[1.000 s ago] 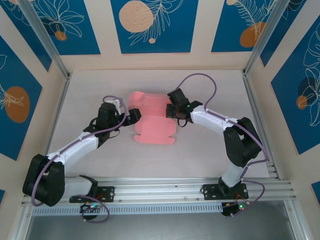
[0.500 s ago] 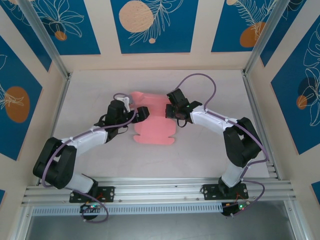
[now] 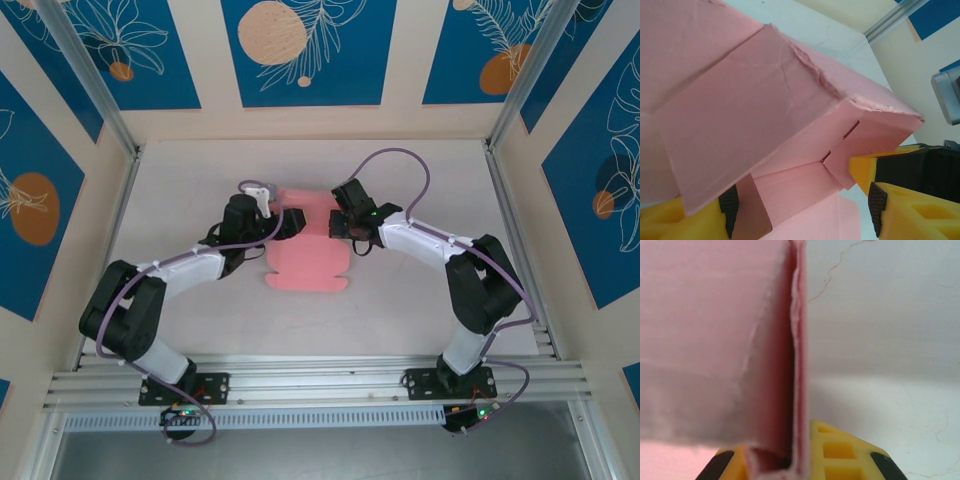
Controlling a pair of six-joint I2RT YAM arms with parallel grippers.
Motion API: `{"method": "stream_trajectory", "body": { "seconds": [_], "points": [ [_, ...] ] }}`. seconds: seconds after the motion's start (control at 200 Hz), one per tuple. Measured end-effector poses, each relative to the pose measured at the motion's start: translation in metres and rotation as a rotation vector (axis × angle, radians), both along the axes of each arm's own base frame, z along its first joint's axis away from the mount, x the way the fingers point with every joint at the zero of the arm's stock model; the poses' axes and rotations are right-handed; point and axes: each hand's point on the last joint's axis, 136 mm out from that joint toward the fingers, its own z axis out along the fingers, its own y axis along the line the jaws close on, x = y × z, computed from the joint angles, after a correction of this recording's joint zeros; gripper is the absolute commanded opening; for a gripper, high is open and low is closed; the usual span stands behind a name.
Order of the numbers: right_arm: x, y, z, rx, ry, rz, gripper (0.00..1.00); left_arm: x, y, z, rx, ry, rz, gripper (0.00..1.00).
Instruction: Fold the paper box
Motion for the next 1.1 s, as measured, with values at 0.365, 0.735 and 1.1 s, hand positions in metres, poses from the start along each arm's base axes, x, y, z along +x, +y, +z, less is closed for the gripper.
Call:
{"method": "stream_trajectory", "body": {
  "seconds": [0.365,0.735,1.1],
  "points": [
    [0.004,-0.002,-0.002,-0.011,0.015,0.018,0.00,-0.050,0.026,0.076,0.052,-0.115,-0.102,0.88],
    [-0.003,0.002,0.009,0.003,0.020,0.071,0.00,-0.026,0.145,0.109,0.266,-0.177,0.234,0.76],
    [-0.010,0.011,0.014,0.019,0.019,0.110,0.00,0.024,0.189,0.012,0.365,0.055,0.323,0.49]
  ]
}}
